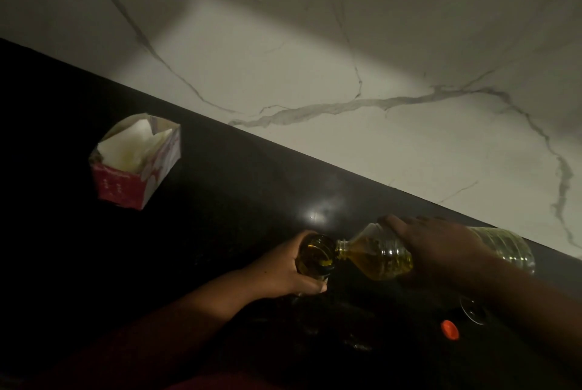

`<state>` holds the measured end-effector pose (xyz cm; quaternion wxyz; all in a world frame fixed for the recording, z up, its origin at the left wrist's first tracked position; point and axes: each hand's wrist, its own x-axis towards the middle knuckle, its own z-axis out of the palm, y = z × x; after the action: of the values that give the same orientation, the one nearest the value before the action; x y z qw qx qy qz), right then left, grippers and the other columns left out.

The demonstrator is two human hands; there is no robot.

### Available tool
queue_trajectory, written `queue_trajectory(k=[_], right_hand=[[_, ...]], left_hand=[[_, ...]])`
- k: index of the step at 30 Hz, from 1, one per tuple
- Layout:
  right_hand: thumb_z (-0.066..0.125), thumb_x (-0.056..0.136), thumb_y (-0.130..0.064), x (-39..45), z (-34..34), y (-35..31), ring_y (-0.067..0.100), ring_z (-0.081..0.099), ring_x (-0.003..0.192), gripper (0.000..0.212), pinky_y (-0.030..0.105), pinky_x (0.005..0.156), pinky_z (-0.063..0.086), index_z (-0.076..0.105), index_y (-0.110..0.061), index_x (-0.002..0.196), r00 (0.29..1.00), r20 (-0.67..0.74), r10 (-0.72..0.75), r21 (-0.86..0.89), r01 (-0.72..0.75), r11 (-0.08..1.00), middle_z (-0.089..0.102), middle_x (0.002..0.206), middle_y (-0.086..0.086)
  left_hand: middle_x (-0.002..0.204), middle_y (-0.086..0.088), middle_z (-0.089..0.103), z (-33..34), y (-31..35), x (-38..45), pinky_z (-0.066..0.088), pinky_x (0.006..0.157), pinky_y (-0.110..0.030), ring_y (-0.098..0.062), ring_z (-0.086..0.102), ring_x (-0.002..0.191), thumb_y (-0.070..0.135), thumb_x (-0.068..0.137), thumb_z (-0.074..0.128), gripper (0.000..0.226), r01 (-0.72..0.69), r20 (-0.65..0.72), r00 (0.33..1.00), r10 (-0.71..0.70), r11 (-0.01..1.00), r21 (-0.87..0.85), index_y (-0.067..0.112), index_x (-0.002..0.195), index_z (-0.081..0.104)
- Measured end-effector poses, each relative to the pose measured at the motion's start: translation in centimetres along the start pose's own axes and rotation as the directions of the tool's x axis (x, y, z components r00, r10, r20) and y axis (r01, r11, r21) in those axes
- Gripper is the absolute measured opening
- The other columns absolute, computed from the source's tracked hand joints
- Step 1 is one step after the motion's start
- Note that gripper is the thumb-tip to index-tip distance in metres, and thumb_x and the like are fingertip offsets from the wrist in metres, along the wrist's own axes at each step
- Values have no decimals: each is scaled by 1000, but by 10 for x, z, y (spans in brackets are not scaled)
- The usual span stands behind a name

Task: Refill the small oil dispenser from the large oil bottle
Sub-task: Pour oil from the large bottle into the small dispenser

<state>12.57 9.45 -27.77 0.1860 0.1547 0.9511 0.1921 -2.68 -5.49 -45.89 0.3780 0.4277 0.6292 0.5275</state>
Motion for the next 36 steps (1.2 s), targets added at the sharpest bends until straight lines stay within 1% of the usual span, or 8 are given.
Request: queue_trajectory(k=[5,8,12,16,22,27,32,36], right_hand=[[65,64,-66,1,0,1,18,52,117,93,35,96,43,19,-35,138,1000,0,-6,4,6,1000,52,130,-7],[65,66,-65,1,1,1,18,52,118,91,35,96,43,19,-35,138,1000,-11,-4,17,4,1000,52,130,-6],[63,67,-67,1,2,1,18,52,118,91,33,96,43,19,-35,139,1000,-19,-3,13,3,1000,52,131,-6],[65,65,-67,1,1,0,19,53,116,93,34,95,44,19,-34,139,1000,-4,4,15,-4,1000,53,129,-5],[64,64,-70,0,-1,-1,17,52,117,95,32,96,43,18,-34,139,1000,-7,6,-8,-6,1000,52,130,-7],[64,64,-69,0,-1,-1,18,53,114,92,34,95,43,19,-35,137,1000,4,8,4,-8,1000,54,126,-6],[64,64,-67,1,-2,-1,18,53,115,92,33,95,42,20,-34,138,1000,10,2,7,-2,1000,54,127,-5],[64,64,-69,2,0,0,18,53,115,93,33,95,43,19,-35,139,1000,-3,3,-10,-3,1000,53,127,-6]], left_hand=[[118,14,63,0,0,1,48,95,-19,3,59,112,18,68,86,71,-9,3,1000,9,1000,-7,49,116,44],[120,13,64,0,-1,2,49,101,-29,0,59,114,23,66,86,72,-4,8,1000,4,1000,-11,52,116,45],[119,12,64,0,-2,1,48,99,-23,2,59,113,18,68,86,71,-9,6,1000,9,1000,-8,50,116,45],[120,11,64,0,-2,2,49,101,-29,0,60,113,22,66,86,72,-21,5,1000,21,1000,4,52,117,46],[118,10,65,1,-3,2,49,98,-24,0,61,112,15,68,86,70,-31,9,999,31,1000,-7,44,118,47],[118,13,64,1,-6,3,49,101,-30,0,60,113,23,64,86,72,-33,1,999,33,999,8,50,117,46],[117,12,64,1,-6,4,49,98,-24,3,60,111,15,67,87,72,-26,-2,1000,26,1000,4,45,118,46],[118,10,64,0,-6,4,53,97,-34,-2,62,111,18,65,87,73,-31,-4,1000,31,1000,-2,46,119,46]])
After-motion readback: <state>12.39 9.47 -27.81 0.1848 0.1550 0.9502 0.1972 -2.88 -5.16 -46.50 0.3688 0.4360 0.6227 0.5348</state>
